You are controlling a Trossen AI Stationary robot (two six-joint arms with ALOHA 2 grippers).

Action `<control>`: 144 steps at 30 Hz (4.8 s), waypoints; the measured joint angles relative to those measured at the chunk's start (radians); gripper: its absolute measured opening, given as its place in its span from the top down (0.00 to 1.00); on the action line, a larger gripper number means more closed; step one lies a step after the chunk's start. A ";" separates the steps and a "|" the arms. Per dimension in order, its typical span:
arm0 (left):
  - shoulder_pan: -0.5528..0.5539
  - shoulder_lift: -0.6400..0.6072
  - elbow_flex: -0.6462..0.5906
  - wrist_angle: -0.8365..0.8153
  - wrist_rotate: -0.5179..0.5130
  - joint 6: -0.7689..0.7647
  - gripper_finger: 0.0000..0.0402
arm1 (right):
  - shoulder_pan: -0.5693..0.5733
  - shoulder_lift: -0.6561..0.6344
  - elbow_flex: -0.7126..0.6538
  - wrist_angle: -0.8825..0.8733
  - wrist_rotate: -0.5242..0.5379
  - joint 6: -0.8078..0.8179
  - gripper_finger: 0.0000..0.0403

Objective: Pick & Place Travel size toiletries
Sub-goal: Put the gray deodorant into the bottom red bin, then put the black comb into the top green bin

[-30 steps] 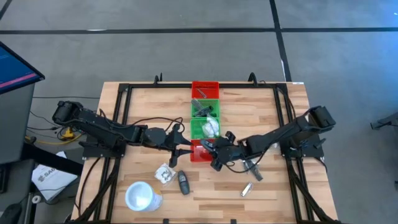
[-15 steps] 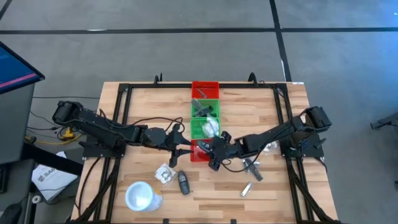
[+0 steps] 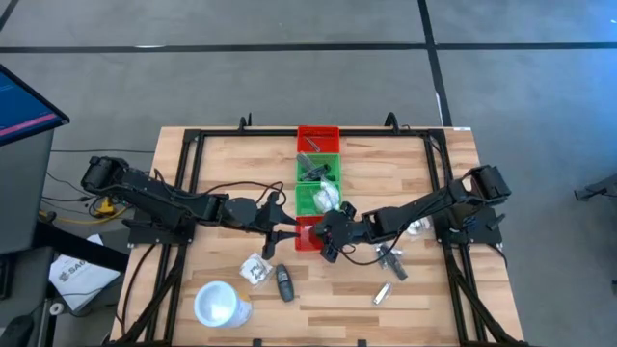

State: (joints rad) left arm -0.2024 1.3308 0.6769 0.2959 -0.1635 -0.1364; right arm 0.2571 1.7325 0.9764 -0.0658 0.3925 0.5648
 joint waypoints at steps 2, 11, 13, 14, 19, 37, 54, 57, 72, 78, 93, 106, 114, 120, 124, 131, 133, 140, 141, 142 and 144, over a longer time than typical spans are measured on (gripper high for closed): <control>0.000 0.000 0.000 0.000 0.000 0.000 0.66 | -0.005 0.000 0.001 0.002 0.001 0.000 0.48; 0.000 0.000 0.000 -0.001 0.001 -0.001 0.66 | -0.011 -0.001 0.001 0.028 0.000 -0.026 0.35; 0.000 0.000 0.000 -0.001 0.003 -0.001 0.66 | -0.011 -0.001 0.001 0.027 0.001 -0.026 0.35; 0.000 0.000 0.000 -0.001 0.003 0.000 0.66 | -0.011 -0.001 0.001 0.028 0.001 -0.027 0.35; 0.000 0.000 0.000 -0.002 0.002 0.000 0.66 | -0.010 -0.017 0.001 0.003 0.000 -0.043 0.34; 0.000 0.000 0.000 -0.004 -0.002 0.000 0.66 | 0.211 -0.185 0.001 -0.615 -0.040 0.539 0.48; 0.000 0.000 0.000 -0.003 -0.001 0.000 0.66 | 0.492 -0.180 0.001 -0.816 -0.158 1.032 0.59; 0.000 0.000 0.000 -0.003 -0.001 0.000 0.66 | 0.527 -0.180 0.001 -0.860 -0.159 1.117 0.58; 0.000 0.000 0.000 -0.003 0.003 0.000 0.66 | 0.543 -0.125 0.001 -0.917 -0.186 1.165 0.46; 0.000 0.000 0.000 -0.003 0.002 0.000 0.66 | 0.542 -0.074 0.001 -0.915 -0.189 1.165 0.44; 0.000 0.000 0.000 -0.004 -0.002 -0.001 0.66 | 0.539 -0.016 0.001 -0.891 -0.216 1.173 0.43; 0.000 0.000 -0.003 -0.009 -0.001 -0.003 0.66 | 0.539 0.064 0.005 -0.873 -0.263 1.165 0.43; 0.000 0.000 -0.003 -0.008 0.002 -0.002 0.66 | 0.529 0.068 0.003 -0.911 -0.260 1.164 0.46; -0.002 0.000 -0.003 -0.010 0.003 -0.002 0.66 | 0.519 0.069 0.002 -0.903 -0.260 1.156 0.60; -0.002 0.000 -0.003 -0.011 0.003 -0.002 0.66 | 0.519 0.070 0.001 -0.902 -0.261 1.149 0.76; -0.002 0.000 -0.003 -0.012 0.002 -0.001 0.66 | 0.519 0.068 0.001 -0.934 -0.261 1.125 0.97; -0.002 0.000 -0.003 -0.011 0.002 -0.001 0.66 | 0.519 0.063 0.001 -0.933 -0.264 1.126 0.95; -0.002 0.000 -0.003 -0.011 -0.002 0.000 0.66 | 0.504 0.015 0.035 -0.962 -0.272 1.127 0.99; -0.002 0.000 -0.003 -0.011 -0.002 0.000 0.66 | 0.501 0.006 0.039 -0.964 -0.272 1.127 0.99; -0.002 0.000 -0.003 -0.011 -0.002 0.000 0.66 | 0.498 -0.001 0.040 -0.967 -0.269 1.127 0.99; -0.002 0.000 -0.003 -0.011 -0.002 0.000 0.66 | 0.497 -0.024 0.040 -0.979 -0.256 1.127 1.00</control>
State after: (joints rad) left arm -0.2039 1.3304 0.6735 0.2844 -0.1658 -0.1368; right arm 0.7540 1.7085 1.0167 -1.0447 0.1369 1.6915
